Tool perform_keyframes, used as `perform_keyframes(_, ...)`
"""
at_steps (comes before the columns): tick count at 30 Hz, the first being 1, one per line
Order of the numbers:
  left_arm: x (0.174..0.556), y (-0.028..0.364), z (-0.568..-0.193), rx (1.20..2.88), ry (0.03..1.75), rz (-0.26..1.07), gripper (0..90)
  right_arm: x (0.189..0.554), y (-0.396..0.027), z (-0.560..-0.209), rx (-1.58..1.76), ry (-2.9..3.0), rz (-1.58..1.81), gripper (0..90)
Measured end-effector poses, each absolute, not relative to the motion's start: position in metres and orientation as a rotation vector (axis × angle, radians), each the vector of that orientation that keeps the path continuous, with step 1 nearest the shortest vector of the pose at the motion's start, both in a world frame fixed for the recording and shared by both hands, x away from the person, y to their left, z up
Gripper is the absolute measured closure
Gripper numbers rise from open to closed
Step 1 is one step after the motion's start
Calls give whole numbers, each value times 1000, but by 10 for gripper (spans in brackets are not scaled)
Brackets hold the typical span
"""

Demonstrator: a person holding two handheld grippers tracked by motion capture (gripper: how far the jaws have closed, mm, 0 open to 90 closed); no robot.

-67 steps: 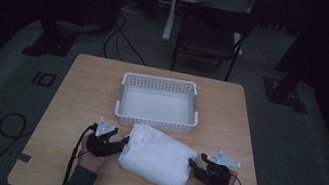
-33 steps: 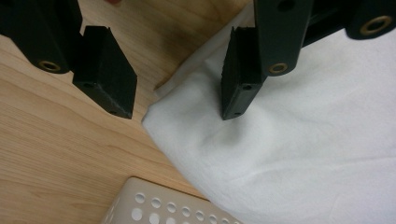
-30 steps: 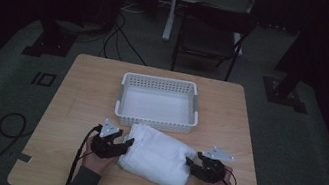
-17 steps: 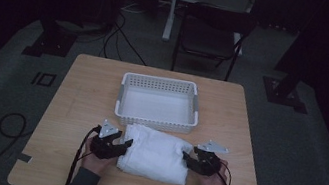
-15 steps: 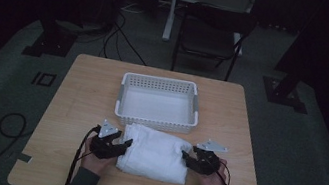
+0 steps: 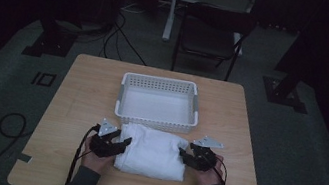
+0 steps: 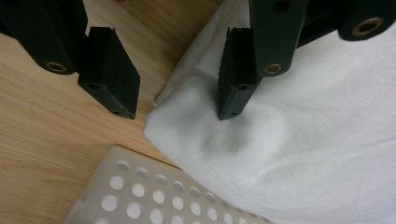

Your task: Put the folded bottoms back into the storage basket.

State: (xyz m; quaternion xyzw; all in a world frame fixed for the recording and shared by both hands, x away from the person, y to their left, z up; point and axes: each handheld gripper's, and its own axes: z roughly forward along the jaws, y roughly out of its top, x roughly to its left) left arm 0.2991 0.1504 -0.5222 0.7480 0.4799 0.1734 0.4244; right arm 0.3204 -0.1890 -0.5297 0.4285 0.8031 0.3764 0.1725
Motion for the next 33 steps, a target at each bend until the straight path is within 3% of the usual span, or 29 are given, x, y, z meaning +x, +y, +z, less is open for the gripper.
perform_keyframes(25, 319, 164, -514, 1798, 1240, 434, 421, 334, -178, -523, 1232, 2217, 1081, 465)
perform_keyframes(33, 312, 159, -503, 1785, 1209, 395, 357, 317, -175, -506, 1209, 2195, 1107, 386)
